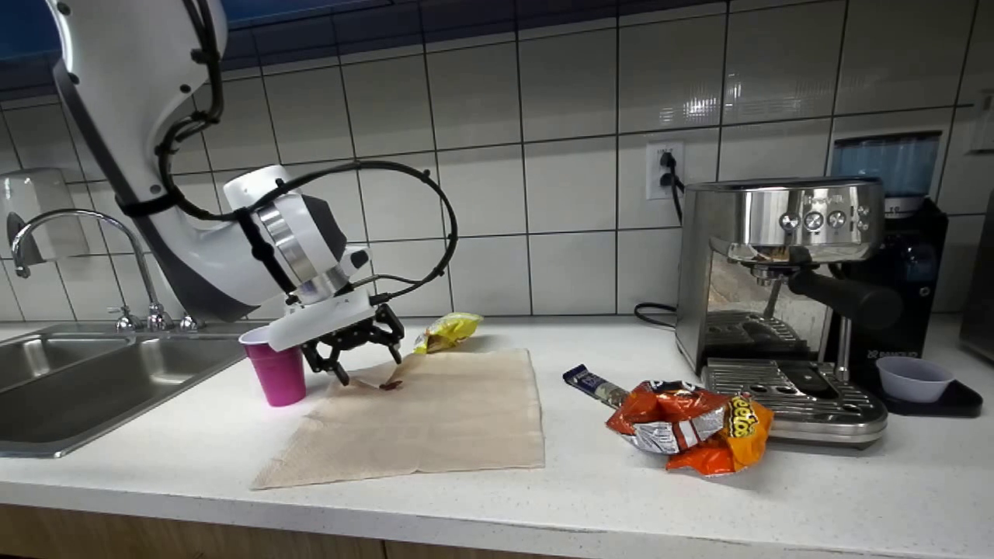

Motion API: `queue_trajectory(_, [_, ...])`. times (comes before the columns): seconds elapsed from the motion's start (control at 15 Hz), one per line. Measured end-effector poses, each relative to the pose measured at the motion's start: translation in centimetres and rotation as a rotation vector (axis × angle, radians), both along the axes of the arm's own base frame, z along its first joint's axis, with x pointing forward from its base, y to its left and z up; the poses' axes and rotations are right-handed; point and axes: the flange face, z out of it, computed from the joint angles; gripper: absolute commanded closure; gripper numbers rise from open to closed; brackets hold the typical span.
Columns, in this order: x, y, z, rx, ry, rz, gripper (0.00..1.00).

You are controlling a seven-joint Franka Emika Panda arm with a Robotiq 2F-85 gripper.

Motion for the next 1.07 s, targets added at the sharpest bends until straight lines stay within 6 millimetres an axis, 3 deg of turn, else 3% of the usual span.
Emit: queue_trajectory(1.07, [-0.4, -1.4, -1.0, -0.069, -0.004, 0.123, 0.0])
